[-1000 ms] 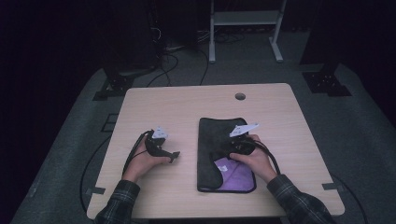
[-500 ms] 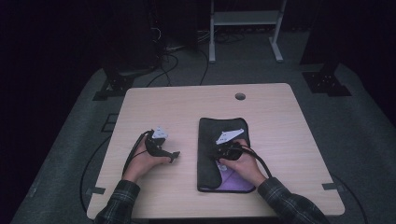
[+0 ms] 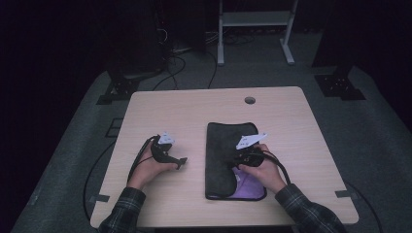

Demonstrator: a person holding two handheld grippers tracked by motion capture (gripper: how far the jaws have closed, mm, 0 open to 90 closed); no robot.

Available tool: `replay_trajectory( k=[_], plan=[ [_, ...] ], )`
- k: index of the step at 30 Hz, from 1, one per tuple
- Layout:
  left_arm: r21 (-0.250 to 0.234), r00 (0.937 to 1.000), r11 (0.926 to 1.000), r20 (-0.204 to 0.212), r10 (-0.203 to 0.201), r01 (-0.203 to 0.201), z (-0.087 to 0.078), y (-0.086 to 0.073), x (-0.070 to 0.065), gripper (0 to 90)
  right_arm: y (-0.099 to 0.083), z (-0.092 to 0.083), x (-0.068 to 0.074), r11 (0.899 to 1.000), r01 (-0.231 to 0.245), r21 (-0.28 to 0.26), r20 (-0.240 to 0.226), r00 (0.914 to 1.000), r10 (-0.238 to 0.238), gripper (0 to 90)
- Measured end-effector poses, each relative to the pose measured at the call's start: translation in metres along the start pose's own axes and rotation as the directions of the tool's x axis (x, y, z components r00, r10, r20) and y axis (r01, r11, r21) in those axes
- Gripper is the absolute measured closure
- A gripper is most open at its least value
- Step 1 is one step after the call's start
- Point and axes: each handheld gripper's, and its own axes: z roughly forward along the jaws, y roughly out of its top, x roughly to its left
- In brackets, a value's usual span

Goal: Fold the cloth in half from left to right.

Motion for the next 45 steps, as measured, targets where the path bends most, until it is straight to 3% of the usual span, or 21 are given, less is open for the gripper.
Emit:
replay_trajectory(
  k=[15,23,32,35,40,43,45],
  plan=[
    [0.004,1.0,1.0,0.001,0.001,-0.001,0.0,0.0,0.0,0.0,-0.024,-0.046,0.008,1.0,0.007,-0.006,0.042,0.9991,-0.007,88.3],
    [0.004,1.0,1.0,0.001,0.001,-0.001,0.0,0.0,0.0,0.0,-0.043,-0.083,0.017,0.999,-0.02,-0.051,0.065,0.9976,0.023,88.2],
    [0.004,1.0,1.0,0.0,0.0,0.0,0.0,0.0,0.0,0.0,-0.067,-0.115,0.029,0.997,-0.044,-0.064,0.1,0.9937,0.05,88.2],
    [0.005,1.0,1.0,0.0,0.0,0.0,0.0,0.0,0.0,0.0,-0.079,-0.12,0.035,0.998,-0.057,-0.041,0.102,0.9929,0.061,88.2],
    [0.004,1.0,1.0,0.0,0.0,0.0,0.0,0.0,0.0,0.0,-0.099,-0.117,0.043,0.996,-0.068,0.05,0.123,0.9905,0.062,87.2],
    [0.004,1.0,1.0,0.0,0.0,0.0,0.0,0.0,0.0,0.0,-0.105,-0.115,0.04,0.996,-0.069,0.051,0.11,0.992,0.063,76.7],
    [0.004,1.0,1.0,-0.001,0.0,0.0,0.0,0.0,0.0,0.0,-0.102,-0.117,0.037,0.997,-0.073,0.015,0.105,0.992,0.071,71.8]
  ],
)
